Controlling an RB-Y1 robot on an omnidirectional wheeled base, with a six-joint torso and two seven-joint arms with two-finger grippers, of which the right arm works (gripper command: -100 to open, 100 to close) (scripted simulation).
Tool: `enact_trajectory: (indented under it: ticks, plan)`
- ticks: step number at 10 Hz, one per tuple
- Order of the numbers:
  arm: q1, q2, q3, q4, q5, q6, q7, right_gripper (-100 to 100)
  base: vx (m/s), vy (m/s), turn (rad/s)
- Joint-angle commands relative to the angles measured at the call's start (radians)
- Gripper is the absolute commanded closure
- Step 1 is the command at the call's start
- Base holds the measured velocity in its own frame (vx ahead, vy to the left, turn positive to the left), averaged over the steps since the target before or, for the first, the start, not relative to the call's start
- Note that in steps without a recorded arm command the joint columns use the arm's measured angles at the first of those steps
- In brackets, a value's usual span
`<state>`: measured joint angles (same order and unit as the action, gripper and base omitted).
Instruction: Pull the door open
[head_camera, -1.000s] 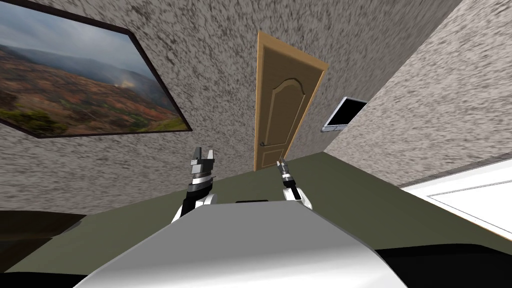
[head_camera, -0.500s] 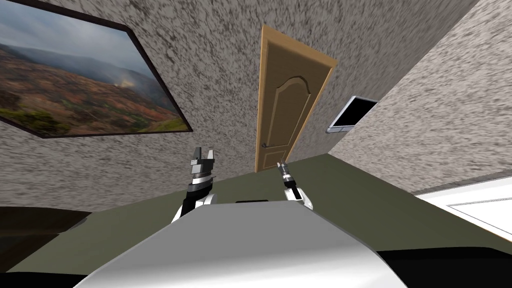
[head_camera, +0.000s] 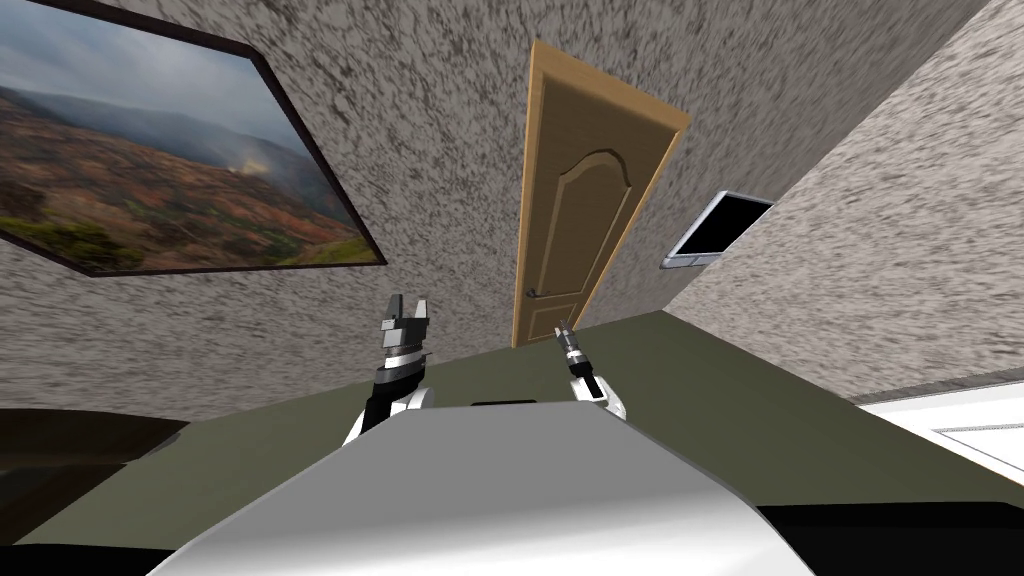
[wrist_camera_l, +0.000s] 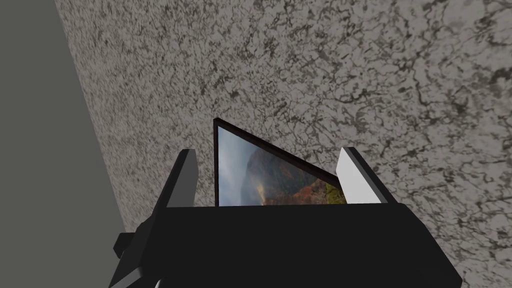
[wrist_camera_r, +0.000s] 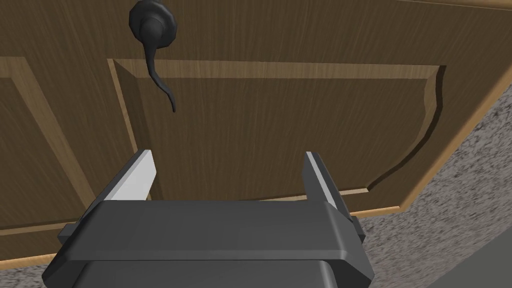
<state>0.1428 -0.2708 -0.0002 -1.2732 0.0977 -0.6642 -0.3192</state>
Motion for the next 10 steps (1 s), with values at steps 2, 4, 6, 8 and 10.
enact_trajectory:
  ticks: [2, 4, 6, 8, 10]
  plan:
    - [-0.028, -0.019, -0.004, 0.075, 0.012, -0.023, -0.017, -100, 0.081, 0.004, 0.052]
    - [-0.051, -0.035, -0.007, 0.136, 0.024, -0.043, -0.030, -100, 0.095, -0.002, 0.056]
    - [-0.073, -0.050, -0.010, 0.196, 0.035, -0.062, -0.043, -100, 0.104, 0.014, 0.055]
    - [-0.094, -0.064, -0.013, 0.252, 0.045, -0.080, -0.056, -100, 0.115, 0.004, 0.048]
    - [-0.113, -0.077, -0.016, 0.305, 0.054, -0.097, -0.067, -100, 0.104, 0.012, 0.043]
